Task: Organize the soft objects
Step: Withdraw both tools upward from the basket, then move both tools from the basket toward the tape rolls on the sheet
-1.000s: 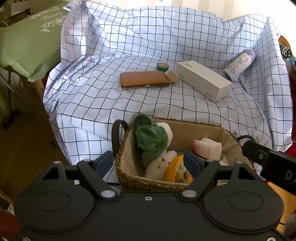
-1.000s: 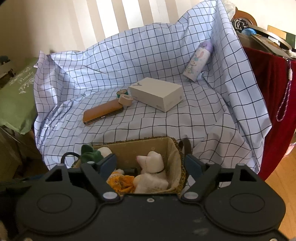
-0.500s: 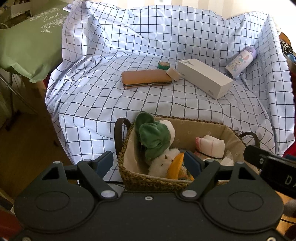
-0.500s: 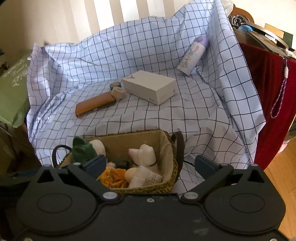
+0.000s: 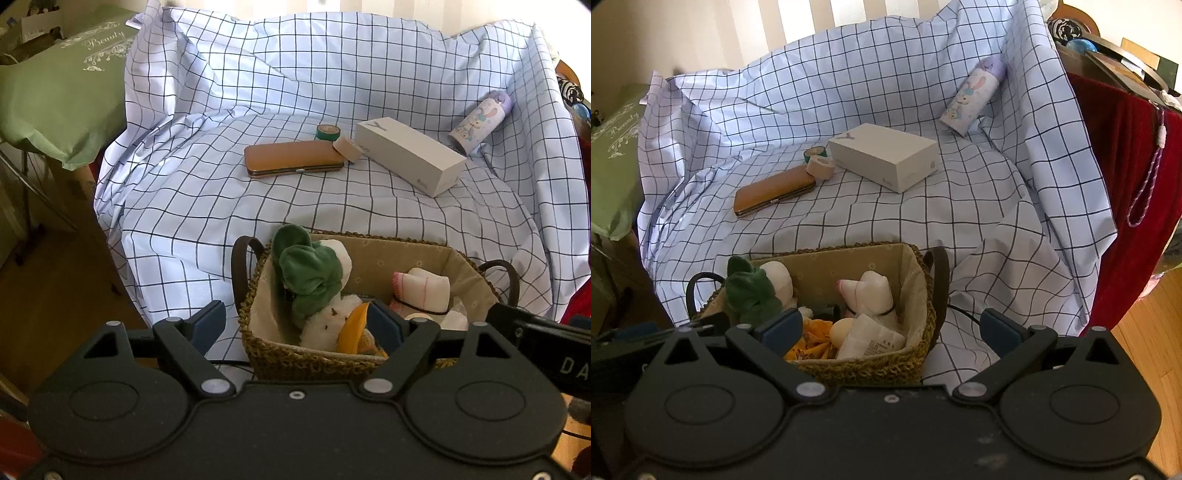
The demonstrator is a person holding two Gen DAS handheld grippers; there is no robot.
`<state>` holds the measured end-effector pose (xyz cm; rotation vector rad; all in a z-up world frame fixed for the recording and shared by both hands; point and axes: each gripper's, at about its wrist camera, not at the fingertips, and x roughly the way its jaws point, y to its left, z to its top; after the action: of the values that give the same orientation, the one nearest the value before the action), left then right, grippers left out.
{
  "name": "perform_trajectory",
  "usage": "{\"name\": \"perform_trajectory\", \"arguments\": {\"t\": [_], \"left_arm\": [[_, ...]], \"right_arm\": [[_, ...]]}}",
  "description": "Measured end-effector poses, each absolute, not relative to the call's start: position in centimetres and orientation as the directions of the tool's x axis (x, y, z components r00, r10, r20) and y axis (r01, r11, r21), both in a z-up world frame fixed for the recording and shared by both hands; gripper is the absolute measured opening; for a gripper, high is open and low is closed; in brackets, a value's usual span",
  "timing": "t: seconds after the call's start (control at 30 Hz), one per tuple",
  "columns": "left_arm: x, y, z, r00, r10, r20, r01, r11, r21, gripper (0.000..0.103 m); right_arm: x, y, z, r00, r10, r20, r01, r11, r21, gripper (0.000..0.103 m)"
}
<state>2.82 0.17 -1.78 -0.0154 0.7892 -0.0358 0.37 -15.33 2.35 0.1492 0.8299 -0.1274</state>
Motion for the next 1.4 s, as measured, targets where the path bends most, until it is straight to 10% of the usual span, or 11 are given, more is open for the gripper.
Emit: {"name": "perform_trajectory", "arguments": {"t": [0.2,1.4], "left_arm": [[2.4,0.2,-1.7,0.714,-0.024,-0.700,0.023,1.000,-0.011,0.094],[1.6,0.5,-1.5,0.701,0.039,-0.713,0.015,0.997,0.070,0.094]], "right_arm": [[0.2,-15.3,2.5,0.671,-0.049,-0.740,0.150,0.986,0.070,0.103],[-1.2,-15.4,3.9,0.699,-0.086,-0.710,0.114,0.993,-0.009,0.103]]}}
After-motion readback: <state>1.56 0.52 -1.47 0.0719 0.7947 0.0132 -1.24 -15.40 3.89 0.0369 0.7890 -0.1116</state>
